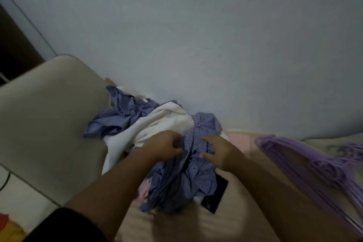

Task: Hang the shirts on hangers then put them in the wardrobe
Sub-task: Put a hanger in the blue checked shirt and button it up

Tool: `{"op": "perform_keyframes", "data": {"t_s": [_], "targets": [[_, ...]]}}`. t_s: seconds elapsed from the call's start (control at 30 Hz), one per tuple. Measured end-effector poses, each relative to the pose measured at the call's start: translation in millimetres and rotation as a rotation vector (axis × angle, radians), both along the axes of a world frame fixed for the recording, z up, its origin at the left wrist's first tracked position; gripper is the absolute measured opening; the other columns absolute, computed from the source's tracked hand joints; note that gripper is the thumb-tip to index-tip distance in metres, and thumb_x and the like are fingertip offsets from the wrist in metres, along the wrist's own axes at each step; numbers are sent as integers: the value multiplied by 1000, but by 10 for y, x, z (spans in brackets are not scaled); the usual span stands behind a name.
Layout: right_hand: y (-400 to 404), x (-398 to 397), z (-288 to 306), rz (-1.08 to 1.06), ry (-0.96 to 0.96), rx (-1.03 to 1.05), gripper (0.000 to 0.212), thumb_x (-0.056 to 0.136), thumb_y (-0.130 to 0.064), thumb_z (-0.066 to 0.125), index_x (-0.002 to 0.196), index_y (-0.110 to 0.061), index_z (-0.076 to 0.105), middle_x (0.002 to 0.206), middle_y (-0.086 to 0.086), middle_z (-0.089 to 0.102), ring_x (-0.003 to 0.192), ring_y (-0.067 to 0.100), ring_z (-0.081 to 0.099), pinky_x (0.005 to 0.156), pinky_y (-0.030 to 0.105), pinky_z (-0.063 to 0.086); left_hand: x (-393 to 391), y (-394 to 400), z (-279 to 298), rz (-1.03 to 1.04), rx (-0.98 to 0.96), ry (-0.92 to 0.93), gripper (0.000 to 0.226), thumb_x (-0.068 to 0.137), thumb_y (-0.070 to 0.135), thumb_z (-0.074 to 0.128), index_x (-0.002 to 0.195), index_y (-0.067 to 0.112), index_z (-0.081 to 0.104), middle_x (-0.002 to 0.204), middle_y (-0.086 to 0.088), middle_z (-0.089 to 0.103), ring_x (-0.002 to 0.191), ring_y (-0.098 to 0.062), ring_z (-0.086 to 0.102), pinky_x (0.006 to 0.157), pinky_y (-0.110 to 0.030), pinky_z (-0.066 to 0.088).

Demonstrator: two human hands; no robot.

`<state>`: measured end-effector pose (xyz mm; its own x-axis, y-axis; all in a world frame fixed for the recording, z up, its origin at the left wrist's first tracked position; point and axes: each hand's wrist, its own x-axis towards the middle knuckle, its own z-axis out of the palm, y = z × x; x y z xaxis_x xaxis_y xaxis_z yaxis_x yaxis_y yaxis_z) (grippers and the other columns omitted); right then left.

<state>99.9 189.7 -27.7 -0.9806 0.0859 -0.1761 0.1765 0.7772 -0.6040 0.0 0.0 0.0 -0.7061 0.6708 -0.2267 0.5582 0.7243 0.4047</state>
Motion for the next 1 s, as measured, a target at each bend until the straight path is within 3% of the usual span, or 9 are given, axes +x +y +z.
{"op": "perform_keyframes", "data": {"t_s": [0.23, 0.33, 0.47, 0.63, 0.73, 0.8, 0.87, 0.93, 1.0], "targets": [[-91, 214, -446, -60, 33, 12, 67, 88, -35, 64, 145, -18, 33, 149, 4, 36, 136, 19, 33, 113, 31, 25, 107, -20, -521, 40, -48, 231, 83, 81, 41, 69, 149, 18, 29, 146, -4, 43, 130, -26, 43, 104, -39, 40], [-91, 263, -473, -81, 51, 27, 65, 88, -36, 63, 144, -19, 35, 148, 3, 38, 134, 19, 35, 112, 31, 28, 74, -46, -553, 112, 30, 237, 54, 82, 22, 66, 135, 21, 52, 125, -7, 63, 110, -28, 58, 89, -37, 48], [-115, 305, -309, -104, 106, -3, 63, 90, -28, 62, 145, -19, 32, 147, 2, 37, 133, 18, 36, 108, 26, 27, 129, -51, -403, 174, 141, 35, 22, 89, 9, 59, 105, 13, 73, 104, -6, 71, 92, -26, 63, 72, -26, 44], [-128, 310, -129, -42, 153, 38, 85, 83, -24, 70, 150, -29, 17, 157, -1, 16, 142, 19, 20, 115, 36, 24, 247, -116, -129, 189, 295, -293, 26, 91, 1, 54, 93, 18, 73, 102, -4, 72, 95, -22, 64, 92, -32, 50], [-151, 334, -63, -54, 152, 104, 69, 83, -23, 69, 144, -28, 37, 158, 1, 13, 143, 23, 19, 114, 37, 26, 384, -103, 32, 208, 402, -511, 20, 90, -1, 56, 95, 8, 73, 100, -14, 72, 90, -27, 64, 89, -37, 53], [-143, 381, -10, -64, 176, 125, 46, 84, -23, 66, 129, -23, 57, 149, 3, 35, 135, 23, 34, 104, 31, 33, 462, -93, 152, 216, 461, -570, 15, 91, 1, 57, 95, 6, 71, 92, -12, 72, 83, -24, 65, 81, -31, 54], [-137, 488, 112, -142, 171, -1, 25, 84, -23, 66, 109, -22, 69, 122, 4, 60, 112, 21, 53, 86, 27, 41, 526, -88, 270, 257, 537, -550, 17, 90, 3, 61, 102, 10, 70, 99, -9, 72, 90, -23, 66, 87, -32, 53], [-116, 615, 276, -226, 161, -160, 6, 84, -22, 67, 88, -18, 67, 95, 6, 65, 88, 21, 58, 71, 28, 40, 593, -72, 369, 284, 581, -430, 22, 89, 5, 63, 106, 17, 70, 106, -5, 71, 99, -20, 66, 92, -30, 51], [-98, 725, 441, -271, 171, -227, 15, 83, -22, 69, 80, -8, 65, 84, 10, 64, 76, 22, 57, 62, 28, 38, 733, -20, 492, 217, 593, -400, 23, 88, 8, 64, 98, 28, 68, 102, 3, 71, 96, -14, 65, 88, -26, 51]]}}
